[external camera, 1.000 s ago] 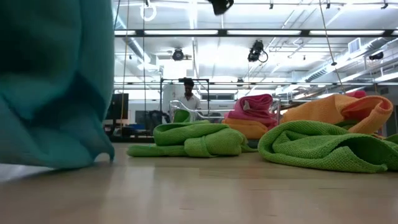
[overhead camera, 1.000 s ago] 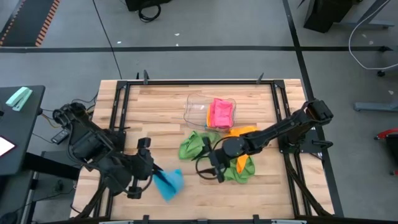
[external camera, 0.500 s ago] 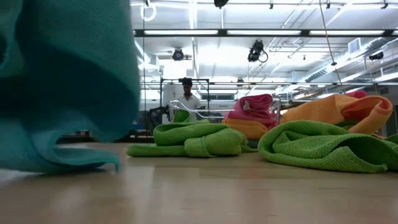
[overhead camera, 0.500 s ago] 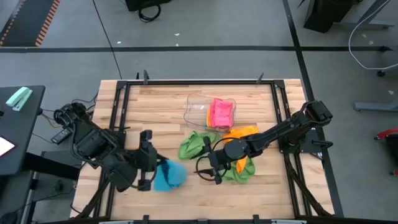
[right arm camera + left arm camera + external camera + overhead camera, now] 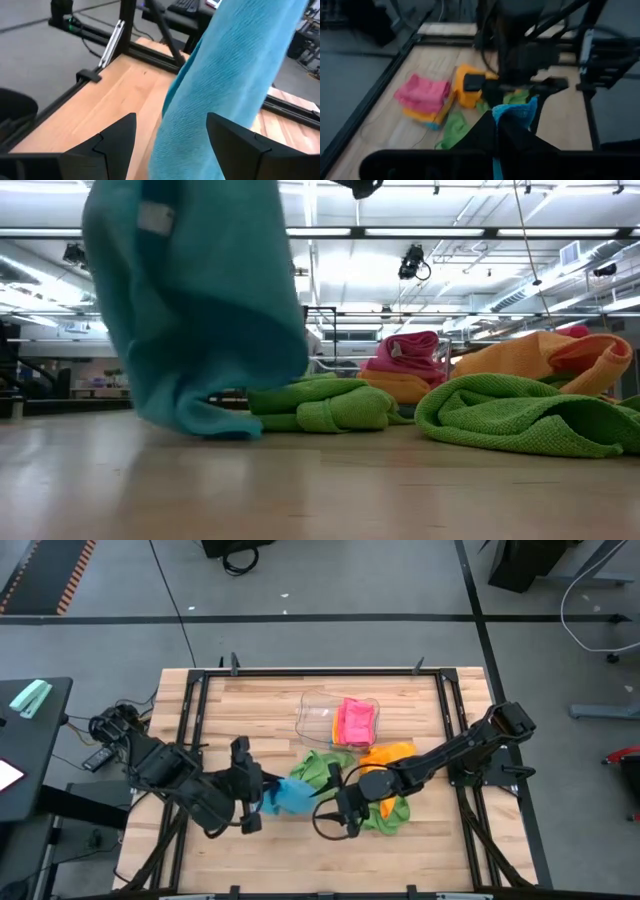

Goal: Fold microfiber towels
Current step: Fold the blue microfiber cloth

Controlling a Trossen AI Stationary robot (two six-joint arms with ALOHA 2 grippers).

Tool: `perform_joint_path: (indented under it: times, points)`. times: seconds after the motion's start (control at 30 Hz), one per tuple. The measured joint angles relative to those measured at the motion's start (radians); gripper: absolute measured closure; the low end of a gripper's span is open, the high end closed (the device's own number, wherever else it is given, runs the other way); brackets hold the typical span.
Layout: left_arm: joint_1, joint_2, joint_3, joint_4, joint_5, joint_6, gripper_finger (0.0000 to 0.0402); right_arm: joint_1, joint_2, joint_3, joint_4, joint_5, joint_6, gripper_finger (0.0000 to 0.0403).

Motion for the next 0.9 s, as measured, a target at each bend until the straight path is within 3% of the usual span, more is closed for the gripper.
perform_joint_path:
  times: [0.3,0.47,0.73,0.9]
  points:
    - [-0.012,-0.003,0.098,0.050,-0.120,0.087,0.0377,0.067,-0.056,0.009,-0.168,0.019,-0.074,0.0152]
    - [-0.012,-0.004,0.141,0.051,-0.202,0.115,0.0392,0.090,-0.111,0.008,-0.256,0.022,-0.038,0.0152]
    - [0.008,0.000,0.154,0.135,-0.239,0.116,0.0375,0.135,-0.121,0.008,-0.269,-0.062,0.020,0.0152]
    - [0.030,0.015,0.152,0.165,-0.238,0.145,0.0388,0.183,-0.117,0.005,-0.260,0.138,0.022,0.0152]
